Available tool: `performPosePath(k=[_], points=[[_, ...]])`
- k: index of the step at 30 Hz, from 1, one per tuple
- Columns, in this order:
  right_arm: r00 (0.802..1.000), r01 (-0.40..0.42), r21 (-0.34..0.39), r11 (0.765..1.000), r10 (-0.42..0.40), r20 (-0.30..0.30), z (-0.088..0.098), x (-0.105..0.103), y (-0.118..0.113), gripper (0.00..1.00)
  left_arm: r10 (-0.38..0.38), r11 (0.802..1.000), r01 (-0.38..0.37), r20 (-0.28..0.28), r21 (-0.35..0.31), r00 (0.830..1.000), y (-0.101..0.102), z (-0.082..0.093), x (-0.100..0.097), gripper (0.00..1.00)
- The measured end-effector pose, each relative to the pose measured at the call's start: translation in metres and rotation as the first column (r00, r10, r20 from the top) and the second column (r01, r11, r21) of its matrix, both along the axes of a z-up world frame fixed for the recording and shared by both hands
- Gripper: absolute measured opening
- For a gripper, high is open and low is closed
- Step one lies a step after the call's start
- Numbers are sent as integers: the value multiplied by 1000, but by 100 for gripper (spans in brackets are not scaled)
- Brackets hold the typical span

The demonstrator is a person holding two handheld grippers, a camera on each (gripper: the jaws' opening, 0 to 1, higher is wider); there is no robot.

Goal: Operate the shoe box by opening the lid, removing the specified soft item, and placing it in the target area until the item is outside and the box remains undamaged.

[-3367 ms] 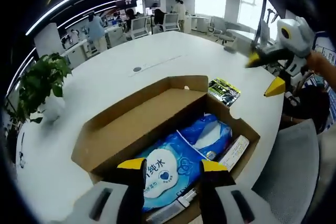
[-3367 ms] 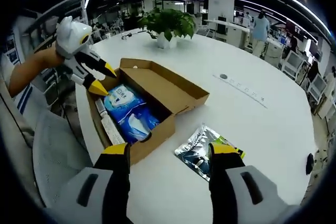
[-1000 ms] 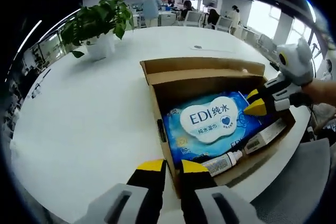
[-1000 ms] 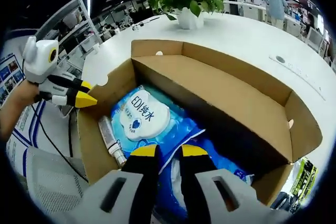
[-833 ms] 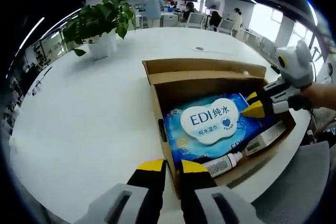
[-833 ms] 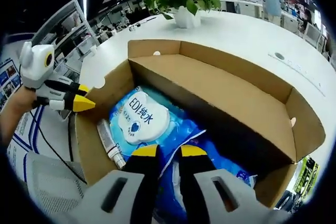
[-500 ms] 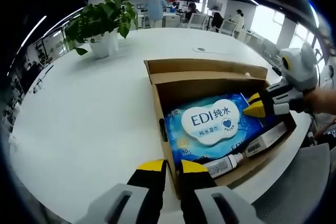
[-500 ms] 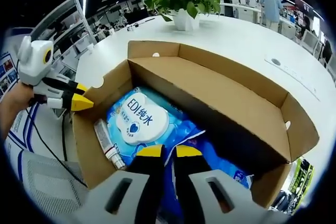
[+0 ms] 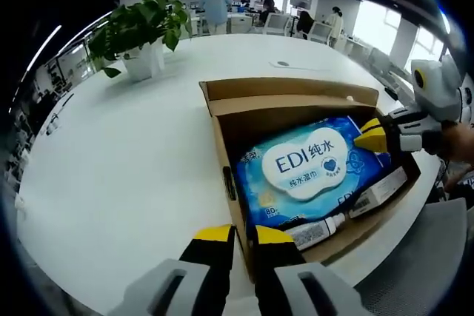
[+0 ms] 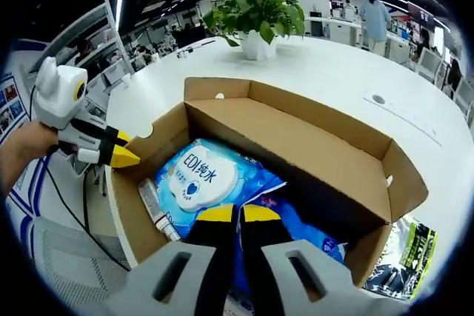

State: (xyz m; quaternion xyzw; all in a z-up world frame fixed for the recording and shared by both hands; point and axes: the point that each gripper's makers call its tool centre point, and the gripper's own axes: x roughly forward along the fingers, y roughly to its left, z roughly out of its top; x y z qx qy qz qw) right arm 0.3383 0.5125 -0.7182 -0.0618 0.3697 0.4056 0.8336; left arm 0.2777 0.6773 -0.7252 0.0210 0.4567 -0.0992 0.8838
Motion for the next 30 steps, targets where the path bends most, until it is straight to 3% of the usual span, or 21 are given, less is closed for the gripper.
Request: performPosePath(k=[16,30], points=[[999,50,38,998,-50,-11,12,3,-33,0,-38,998,40,-48,47,998,-2,1,0,10],[997,66,29,997,-65,-37,7,3,-46,0,-64,996,63,11,57,998,-12,33,17,18]])
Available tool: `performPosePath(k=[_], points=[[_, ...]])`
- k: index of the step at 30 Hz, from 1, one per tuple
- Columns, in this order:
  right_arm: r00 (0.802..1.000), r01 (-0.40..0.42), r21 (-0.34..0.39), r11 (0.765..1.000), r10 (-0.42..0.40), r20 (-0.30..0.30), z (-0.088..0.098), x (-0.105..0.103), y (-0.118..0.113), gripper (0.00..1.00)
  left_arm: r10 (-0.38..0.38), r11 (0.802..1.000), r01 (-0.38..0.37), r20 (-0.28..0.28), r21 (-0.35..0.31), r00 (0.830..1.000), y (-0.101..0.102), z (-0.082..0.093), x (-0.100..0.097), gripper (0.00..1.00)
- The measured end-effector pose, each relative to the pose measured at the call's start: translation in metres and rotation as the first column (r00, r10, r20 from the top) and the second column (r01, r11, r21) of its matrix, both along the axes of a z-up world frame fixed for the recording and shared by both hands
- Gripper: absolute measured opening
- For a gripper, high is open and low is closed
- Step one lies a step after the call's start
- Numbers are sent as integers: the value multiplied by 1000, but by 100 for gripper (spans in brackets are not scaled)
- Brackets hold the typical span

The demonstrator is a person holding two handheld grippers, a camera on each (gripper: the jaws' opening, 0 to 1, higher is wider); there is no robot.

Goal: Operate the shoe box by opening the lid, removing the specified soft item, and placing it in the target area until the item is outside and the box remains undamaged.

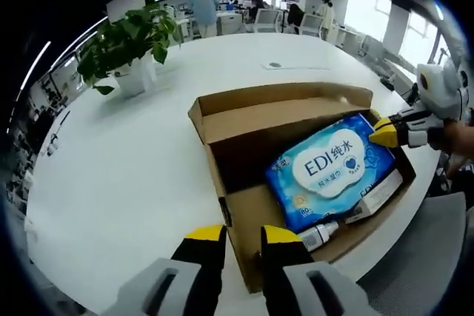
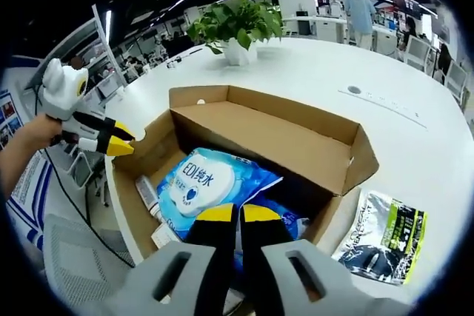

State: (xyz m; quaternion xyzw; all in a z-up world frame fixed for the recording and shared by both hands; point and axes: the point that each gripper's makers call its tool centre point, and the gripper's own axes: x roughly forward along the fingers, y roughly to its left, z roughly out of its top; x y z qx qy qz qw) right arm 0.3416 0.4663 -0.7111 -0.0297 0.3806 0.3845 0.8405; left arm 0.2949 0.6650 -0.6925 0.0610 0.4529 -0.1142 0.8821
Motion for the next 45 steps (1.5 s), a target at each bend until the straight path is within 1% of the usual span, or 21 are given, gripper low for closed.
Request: performPosePath(k=[2,4,6,9,13,18,20,21,23,24,28,29,30,31,33,34,36,37,39,42,45], points=[[1000,1,-5,1000,-1,-4,-1,0,-1,0,-1,999,1,12,-35,1000,-8,5,4,18],[1000,-1,-10,1000,1,-8,-2,0,-2,0,-8,999,9,24,-35,1000,-12,8,8,18],[1000,-2,-17,1000,1,-12,-4,1,-2,0,-26,998,27,23,-51,999,-22,8,11,18],[1000,-4,-23,1000,3,-17,-5,1,-4,0,-46,997,47,12,-58,999,-31,2,14,19],[1000,-12,-38,999,11,-20,-9,0,-5,0,-71,995,69,-27,-77,997,-42,-14,15,19],[1000,-22,-50,998,21,-16,-10,0,-6,0,-77,993,70,-64,-99,995,-45,-31,17,20],[999,-51,-82,995,52,10,-12,0,-6,0,-60,991,51,-74,-122,995,-46,-37,19,20],[998,-62,-98,993,64,22,-13,-1,-6,0,-34,989,21,-86,-150,996,-49,-41,19,20],[997,-72,-113,991,76,31,-14,-2,-6,1,-26,988,10,-99,-157,995,-48,-51,24,20],[996,-74,-116,990,78,32,-14,-1,-7,1,-23,987,7,-98,-160,995,-48,-52,25,20],[995,-84,-128,988,89,34,-15,-1,-8,1,0,978,-28,-133,-209,991,-54,-61,25,20],[995,-86,-127,988,91,34,-15,-2,-8,1,3,973,-34,-135,-227,991,-56,-61,25,20],[995,-86,-128,988,91,34,-15,-1,-8,1,12,962,-49,-140,-267,990,-61,-61,25,19],[995,-89,-130,987,94,35,-16,-1,-8,1,26,955,-72,-159,-289,987,-61,-62,25,19],[995,-89,-132,987,95,34,-17,-1,-8,1,36,951,-87,-174,-297,984,-59,-64,27,18],[995,-89,-133,987,94,33,-17,-1,-8,1,40,945,-95,-177,-314,983,-63,-62,24,18],[995,-87,-133,987,92,32,-17,-2,-8,1,49,934,-117,-204,-337,978,-67,-64,21,16],[995,-87,-132,988,91,30,-18,-2,-7,0,46,934,-119,-216,-336,975,-68,-65,19,15],[996,-83,-132,988,87,29,-18,-1,-7,0,33,945,-100,-214,-310,976,-71,-68,19,15],[997,-71,-128,989,76,30,-18,-1,-6,0,38,941,-113,-233,-318,972,-65,-75,21,15],[998,-56,-123,991,60,28,-18,-1,-6,0,34,943,-107,-229,-316,973,-64,-76,21,13]])
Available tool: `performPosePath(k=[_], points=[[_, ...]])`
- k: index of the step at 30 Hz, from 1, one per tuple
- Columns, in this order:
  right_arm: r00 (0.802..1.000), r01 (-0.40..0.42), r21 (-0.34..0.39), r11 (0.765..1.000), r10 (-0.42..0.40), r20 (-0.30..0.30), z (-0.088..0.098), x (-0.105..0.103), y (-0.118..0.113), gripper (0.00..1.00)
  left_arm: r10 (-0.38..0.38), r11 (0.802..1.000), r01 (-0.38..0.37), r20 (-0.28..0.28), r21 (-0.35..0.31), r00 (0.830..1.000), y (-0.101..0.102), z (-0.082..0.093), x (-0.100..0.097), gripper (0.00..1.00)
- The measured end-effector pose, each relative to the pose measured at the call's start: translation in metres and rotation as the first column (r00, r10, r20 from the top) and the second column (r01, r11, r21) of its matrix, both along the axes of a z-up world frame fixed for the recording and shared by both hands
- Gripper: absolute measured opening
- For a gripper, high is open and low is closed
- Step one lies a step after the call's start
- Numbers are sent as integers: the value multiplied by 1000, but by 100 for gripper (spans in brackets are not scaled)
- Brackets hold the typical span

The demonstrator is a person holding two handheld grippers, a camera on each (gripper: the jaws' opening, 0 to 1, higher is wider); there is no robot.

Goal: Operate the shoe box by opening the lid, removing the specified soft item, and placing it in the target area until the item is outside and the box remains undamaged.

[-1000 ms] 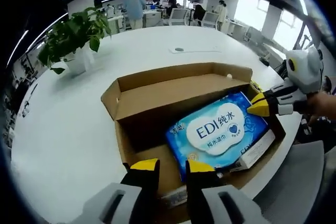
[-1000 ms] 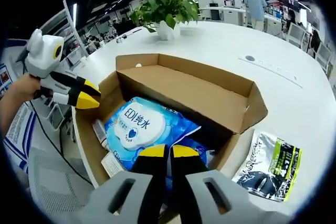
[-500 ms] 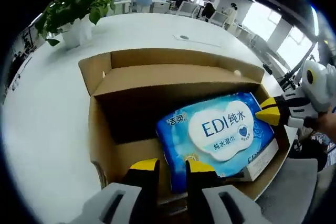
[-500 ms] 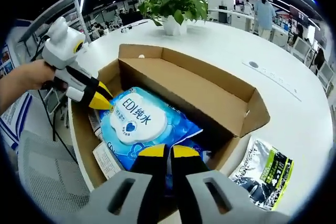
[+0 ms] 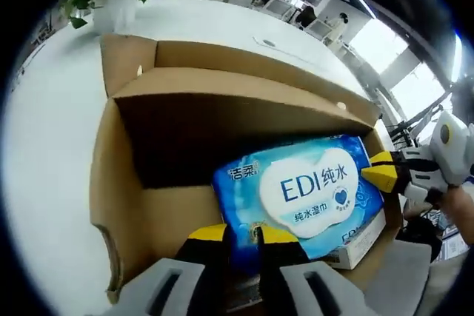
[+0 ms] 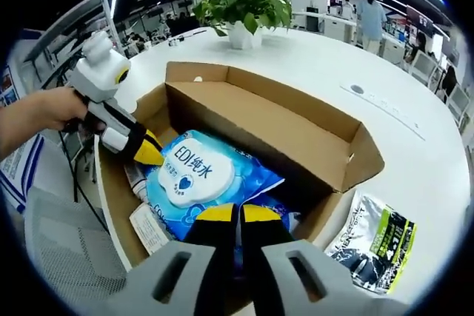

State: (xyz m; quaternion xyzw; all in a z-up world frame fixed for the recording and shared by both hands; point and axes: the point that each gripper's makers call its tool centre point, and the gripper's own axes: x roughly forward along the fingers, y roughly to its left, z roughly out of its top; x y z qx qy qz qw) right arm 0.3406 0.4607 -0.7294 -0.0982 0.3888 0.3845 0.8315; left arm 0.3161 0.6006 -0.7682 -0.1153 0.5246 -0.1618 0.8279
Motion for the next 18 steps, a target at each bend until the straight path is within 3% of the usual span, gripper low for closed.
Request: performPosePath(k=[4,6,9,18], points=[[1000,25,13,1000,-24,-11,-1,0,-1,0,-11,1000,11,8,24,1000,0,1,0,3],[999,34,18,999,-34,-14,-1,1,-1,0,19,1000,-19,-20,6,1000,-3,2,-2,1],[999,48,26,999,-48,-12,1,2,-2,0,2,1000,-3,-52,-14,999,-6,3,-9,0],[995,97,73,993,-95,-30,9,3,-2,0,31,999,-32,-18,-38,999,-1,11,-6,0]])
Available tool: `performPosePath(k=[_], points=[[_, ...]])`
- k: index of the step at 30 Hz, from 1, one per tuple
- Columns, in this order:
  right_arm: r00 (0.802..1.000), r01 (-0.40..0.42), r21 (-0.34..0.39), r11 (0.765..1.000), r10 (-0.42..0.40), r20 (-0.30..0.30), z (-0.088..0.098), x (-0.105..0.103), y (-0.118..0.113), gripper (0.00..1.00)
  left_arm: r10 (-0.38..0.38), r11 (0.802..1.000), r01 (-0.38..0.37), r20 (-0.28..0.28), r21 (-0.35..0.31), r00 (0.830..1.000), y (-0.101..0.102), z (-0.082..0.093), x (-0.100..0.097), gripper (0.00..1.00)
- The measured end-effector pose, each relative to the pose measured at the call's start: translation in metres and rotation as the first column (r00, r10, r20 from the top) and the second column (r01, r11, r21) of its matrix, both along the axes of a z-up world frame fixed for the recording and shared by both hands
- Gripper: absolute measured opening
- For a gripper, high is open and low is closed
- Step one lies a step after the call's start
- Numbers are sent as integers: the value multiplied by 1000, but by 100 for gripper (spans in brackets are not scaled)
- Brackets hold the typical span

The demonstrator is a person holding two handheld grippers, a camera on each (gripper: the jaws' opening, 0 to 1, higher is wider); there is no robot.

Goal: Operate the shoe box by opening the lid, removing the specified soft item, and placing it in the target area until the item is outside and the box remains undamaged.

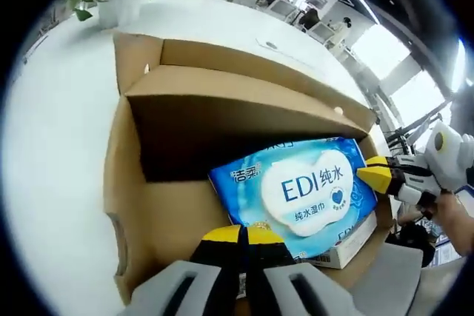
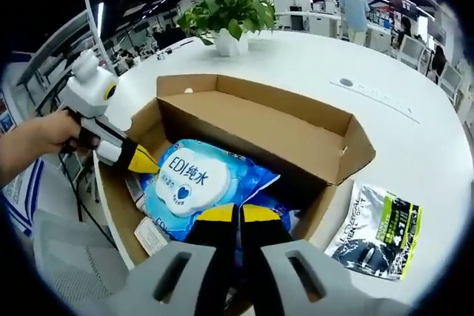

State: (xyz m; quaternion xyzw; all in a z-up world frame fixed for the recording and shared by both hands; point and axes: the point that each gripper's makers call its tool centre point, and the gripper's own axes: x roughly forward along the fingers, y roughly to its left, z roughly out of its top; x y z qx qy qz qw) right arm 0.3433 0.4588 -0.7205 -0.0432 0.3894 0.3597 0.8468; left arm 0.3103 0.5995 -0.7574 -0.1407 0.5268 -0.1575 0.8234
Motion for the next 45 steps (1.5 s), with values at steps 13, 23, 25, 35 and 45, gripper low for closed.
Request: performPosePath(k=[13,23,25,35,45], points=[[998,51,79,996,-49,-29,17,0,-8,0,-29,1000,28,57,11,998,-7,27,3,0],[997,67,105,992,-63,-37,25,1,-19,0,-53,999,53,82,13,995,-17,45,2,0],[997,70,108,992,-66,-37,27,1,-21,0,-57,998,56,86,13,995,-18,47,3,0],[994,105,141,985,-101,-32,42,2,-42,0,-79,997,78,119,13,990,-38,65,5,0],[988,152,153,976,-150,-24,51,4,-75,0,-115,993,116,142,-2,983,-69,77,12,0]])
